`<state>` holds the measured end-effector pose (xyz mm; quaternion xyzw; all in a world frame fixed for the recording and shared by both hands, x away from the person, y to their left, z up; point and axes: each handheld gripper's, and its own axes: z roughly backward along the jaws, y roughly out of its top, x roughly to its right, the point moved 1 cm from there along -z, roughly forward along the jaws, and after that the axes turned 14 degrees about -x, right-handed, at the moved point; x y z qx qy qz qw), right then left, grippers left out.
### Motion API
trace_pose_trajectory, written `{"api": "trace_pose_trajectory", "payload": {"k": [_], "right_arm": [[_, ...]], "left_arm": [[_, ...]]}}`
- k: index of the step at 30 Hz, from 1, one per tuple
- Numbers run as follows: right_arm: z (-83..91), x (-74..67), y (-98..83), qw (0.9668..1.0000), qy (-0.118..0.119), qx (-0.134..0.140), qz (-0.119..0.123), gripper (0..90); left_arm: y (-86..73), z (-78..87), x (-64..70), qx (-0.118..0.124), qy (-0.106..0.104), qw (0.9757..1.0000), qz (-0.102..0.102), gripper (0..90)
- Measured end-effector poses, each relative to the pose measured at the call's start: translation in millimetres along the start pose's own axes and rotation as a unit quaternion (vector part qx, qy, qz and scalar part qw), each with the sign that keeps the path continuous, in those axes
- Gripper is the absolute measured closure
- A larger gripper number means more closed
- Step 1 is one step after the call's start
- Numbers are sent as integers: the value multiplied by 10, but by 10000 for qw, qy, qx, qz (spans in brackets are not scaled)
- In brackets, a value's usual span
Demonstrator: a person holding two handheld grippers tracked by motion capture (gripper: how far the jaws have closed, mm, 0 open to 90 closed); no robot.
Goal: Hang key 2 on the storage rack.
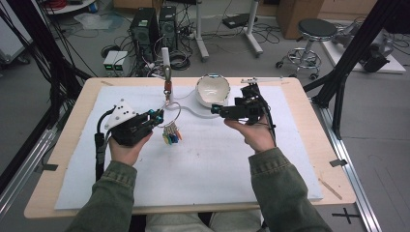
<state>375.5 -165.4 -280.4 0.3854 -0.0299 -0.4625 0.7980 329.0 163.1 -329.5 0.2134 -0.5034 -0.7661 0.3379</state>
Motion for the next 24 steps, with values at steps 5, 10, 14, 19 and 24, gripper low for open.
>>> {"api": "trace_pose_trajectory", "payload": {"k": [5,10,14,19,24], "right_arm": [[36,91,-135,9999,-92,117,-7,8],[58,186,-275,9997,-191,153,3,8],[70,272,-396,9995,-292,122,26,8],[107,380,-544,9988,-452,190,17,8],[177,465,-683,9959,-736,521,-34,8]], "left_arm": [[24,13,-39,-52,44,10000,38,868],[28,27,-93,-37,85,9999,121,868],[36,38,-139,-42,125,9998,144,868],[45,39,-201,-92,180,9997,169,868],[40,38,-254,-72,231,9995,195,868]]}}
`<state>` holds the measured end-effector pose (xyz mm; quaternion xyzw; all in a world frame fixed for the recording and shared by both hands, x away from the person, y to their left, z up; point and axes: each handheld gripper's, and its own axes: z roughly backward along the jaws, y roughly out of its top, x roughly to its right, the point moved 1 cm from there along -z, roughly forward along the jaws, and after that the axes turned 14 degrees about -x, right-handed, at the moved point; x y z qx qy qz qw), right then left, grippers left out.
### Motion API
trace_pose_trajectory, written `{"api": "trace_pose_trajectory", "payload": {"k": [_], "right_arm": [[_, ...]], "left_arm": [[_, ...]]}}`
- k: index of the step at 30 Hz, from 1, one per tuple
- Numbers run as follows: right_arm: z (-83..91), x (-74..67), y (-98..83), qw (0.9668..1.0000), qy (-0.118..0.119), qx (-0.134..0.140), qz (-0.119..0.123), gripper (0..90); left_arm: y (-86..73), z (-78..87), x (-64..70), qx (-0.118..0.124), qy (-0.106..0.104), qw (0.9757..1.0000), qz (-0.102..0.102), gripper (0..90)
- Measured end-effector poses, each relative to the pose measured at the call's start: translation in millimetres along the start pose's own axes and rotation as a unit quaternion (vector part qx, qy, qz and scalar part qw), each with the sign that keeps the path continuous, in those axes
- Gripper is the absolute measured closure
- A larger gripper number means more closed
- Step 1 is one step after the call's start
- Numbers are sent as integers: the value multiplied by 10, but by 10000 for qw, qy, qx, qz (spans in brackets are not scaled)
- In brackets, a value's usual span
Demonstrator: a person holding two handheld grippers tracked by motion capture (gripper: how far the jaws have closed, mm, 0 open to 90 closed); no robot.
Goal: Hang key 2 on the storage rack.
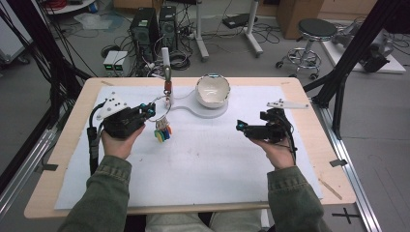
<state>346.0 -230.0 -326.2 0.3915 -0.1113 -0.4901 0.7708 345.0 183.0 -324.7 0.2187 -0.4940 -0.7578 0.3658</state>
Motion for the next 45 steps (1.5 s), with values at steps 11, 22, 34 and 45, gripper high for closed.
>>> {"api": "trace_pose_trajectory", "payload": {"k": [11,22,34,45], "right_arm": [[74,206,-263,9991,-192,375,-41,8],[114,349,-479,9960,-521,722,-33,8],[109,429,-694,9907,-991,926,120,8],[146,464,-842,9861,-1147,1192,166,9]], "left_arm": [[47,19,-171,-29,190,9998,88,867],[162,48,-364,11,376,9990,234,867],[293,-13,-544,-71,485,9979,424,867],[436,-120,-742,-57,536,9971,541,867]]}}
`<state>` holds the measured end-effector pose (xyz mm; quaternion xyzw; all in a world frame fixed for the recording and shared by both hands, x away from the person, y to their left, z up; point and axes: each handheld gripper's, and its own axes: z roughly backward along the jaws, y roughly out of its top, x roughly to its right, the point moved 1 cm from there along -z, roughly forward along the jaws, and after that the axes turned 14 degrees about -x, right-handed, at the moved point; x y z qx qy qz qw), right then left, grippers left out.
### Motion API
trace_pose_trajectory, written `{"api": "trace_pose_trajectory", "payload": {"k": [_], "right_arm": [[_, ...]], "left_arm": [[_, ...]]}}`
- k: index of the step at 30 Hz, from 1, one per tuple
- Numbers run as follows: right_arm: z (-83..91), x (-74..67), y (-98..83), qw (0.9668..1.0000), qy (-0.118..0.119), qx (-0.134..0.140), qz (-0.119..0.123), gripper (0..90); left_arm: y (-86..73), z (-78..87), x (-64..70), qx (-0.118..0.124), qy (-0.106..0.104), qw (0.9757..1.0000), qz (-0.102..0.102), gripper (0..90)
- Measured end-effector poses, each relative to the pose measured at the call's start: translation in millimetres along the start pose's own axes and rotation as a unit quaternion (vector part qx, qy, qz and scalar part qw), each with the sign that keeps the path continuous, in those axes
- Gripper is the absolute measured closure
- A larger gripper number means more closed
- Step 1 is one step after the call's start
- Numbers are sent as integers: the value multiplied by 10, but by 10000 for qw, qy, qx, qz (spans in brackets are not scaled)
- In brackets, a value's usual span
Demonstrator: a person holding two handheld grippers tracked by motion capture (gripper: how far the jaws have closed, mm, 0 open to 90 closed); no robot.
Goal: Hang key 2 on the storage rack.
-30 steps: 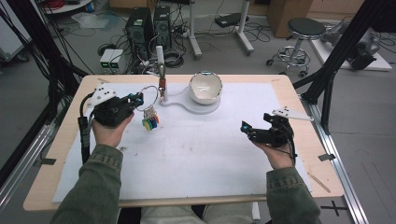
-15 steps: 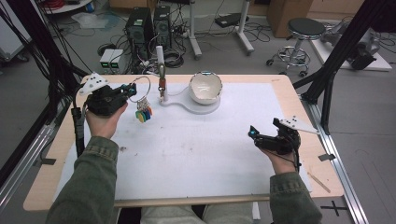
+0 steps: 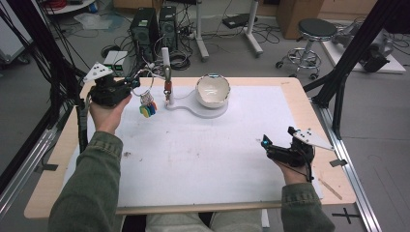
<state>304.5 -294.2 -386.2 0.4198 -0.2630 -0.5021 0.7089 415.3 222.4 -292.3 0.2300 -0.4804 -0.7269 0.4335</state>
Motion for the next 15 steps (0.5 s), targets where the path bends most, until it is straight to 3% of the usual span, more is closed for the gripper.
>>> {"api": "trace_pose_trajectory", "payload": {"k": [2,6,10,15], "right_arm": [[29,12,-24,9999,-56,94,1,9],[63,46,-60,9997,-119,190,-44,9],[70,32,-125,9998,-128,138,-86,9],[88,0,-165,9997,-168,155,61,9]], "left_arm": [[24,-5,-28,34,72,10000,50,867],[56,-46,-115,-164,287,9994,129,867],[54,-107,-222,-152,330,9985,401,867],[49,-202,-335,-221,478,9962,690,867]]}}
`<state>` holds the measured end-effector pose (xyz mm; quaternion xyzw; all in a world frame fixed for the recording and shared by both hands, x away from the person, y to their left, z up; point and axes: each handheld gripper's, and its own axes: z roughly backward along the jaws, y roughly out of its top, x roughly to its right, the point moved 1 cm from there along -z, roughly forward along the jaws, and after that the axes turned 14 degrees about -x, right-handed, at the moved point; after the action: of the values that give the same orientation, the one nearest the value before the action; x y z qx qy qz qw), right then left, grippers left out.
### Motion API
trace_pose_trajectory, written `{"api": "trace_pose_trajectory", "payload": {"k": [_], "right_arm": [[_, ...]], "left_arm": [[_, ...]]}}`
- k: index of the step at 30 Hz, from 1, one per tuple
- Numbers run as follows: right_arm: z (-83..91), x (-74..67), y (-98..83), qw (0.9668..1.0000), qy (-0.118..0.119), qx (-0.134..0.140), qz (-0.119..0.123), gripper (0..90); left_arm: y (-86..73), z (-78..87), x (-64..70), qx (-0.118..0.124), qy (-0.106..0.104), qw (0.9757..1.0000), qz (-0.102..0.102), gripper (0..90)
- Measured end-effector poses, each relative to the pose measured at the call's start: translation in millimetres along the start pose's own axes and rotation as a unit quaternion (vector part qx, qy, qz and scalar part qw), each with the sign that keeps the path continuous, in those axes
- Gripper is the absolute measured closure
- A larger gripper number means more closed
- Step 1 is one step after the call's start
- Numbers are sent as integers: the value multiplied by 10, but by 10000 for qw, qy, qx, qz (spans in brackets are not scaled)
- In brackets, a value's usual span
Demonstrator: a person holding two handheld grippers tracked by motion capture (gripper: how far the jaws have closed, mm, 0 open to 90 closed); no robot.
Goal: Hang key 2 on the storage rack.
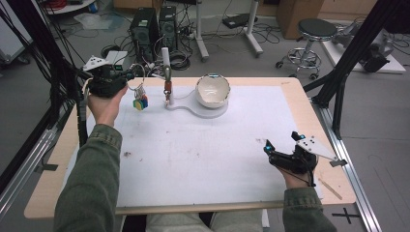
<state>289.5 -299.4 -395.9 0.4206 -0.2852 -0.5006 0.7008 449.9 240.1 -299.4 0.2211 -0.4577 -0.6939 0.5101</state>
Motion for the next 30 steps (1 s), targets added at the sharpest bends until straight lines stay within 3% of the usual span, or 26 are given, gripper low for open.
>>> {"api": "trace_pose_trajectory", "payload": {"k": [8,22,25,30], "right_arm": [[58,9,-44,9999,-93,46,20,9],[94,40,-64,9998,-137,117,-66,13],[89,33,-65,9998,-125,106,-78,13],[93,41,-66,9998,-115,134,-107,16]], "left_arm": [[56,-145,-21,-51,118,9998,144,867],[112,-281,92,-121,310,9994,65,867],[105,-324,106,-135,322,9994,65,867],[90,-393,135,-157,149,9998,19,867]]}}
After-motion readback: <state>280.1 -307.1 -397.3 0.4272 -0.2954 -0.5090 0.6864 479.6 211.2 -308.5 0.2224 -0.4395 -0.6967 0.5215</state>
